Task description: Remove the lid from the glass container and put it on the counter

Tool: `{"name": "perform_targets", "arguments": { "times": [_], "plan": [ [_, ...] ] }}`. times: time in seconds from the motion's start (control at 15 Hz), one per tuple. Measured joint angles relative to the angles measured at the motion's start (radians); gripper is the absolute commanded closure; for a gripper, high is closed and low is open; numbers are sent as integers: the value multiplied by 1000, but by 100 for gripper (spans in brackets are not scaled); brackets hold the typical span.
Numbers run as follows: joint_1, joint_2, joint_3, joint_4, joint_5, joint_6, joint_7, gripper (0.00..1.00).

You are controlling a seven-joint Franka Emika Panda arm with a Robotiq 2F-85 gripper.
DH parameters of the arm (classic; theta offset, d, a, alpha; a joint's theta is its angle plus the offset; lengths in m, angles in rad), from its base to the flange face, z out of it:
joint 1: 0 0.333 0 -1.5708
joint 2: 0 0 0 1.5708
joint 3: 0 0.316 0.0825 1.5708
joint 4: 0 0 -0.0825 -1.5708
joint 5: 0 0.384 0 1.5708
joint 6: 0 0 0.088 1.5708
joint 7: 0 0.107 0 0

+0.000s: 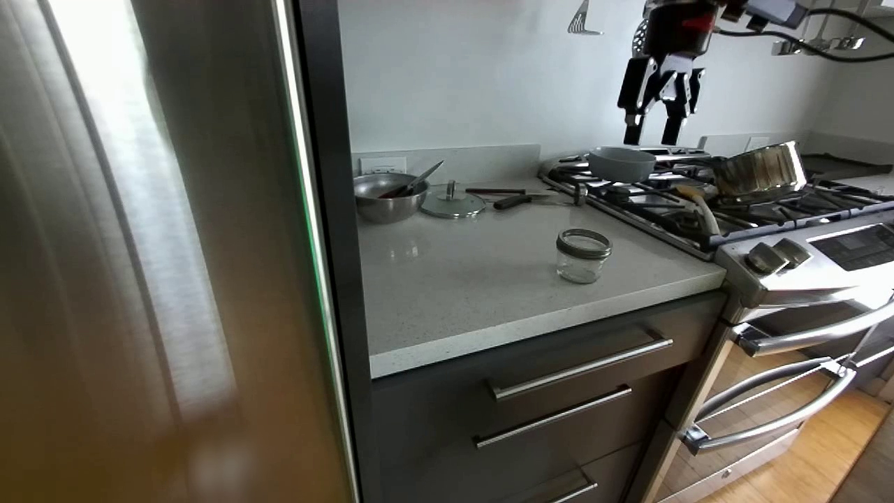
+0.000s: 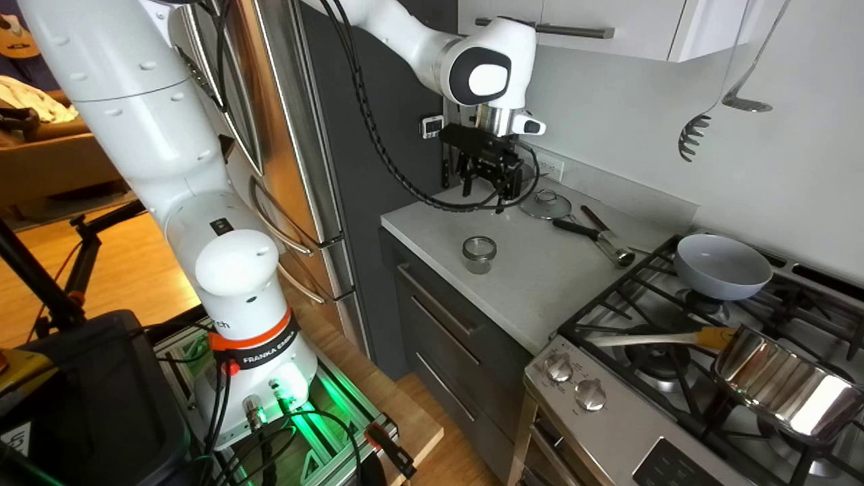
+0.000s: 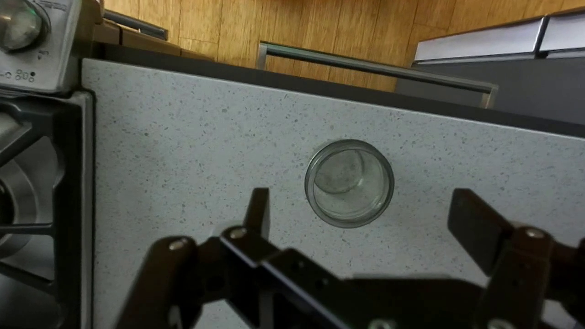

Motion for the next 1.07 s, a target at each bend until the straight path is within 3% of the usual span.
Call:
{"name": "perform_targets", "arguments": {
  "times": [0.47,1.07],
  "plan": [
    [-18,173,26,3,12,124,20,0],
    [-36,198,39,14,12,140,78,0]
  ]
}}
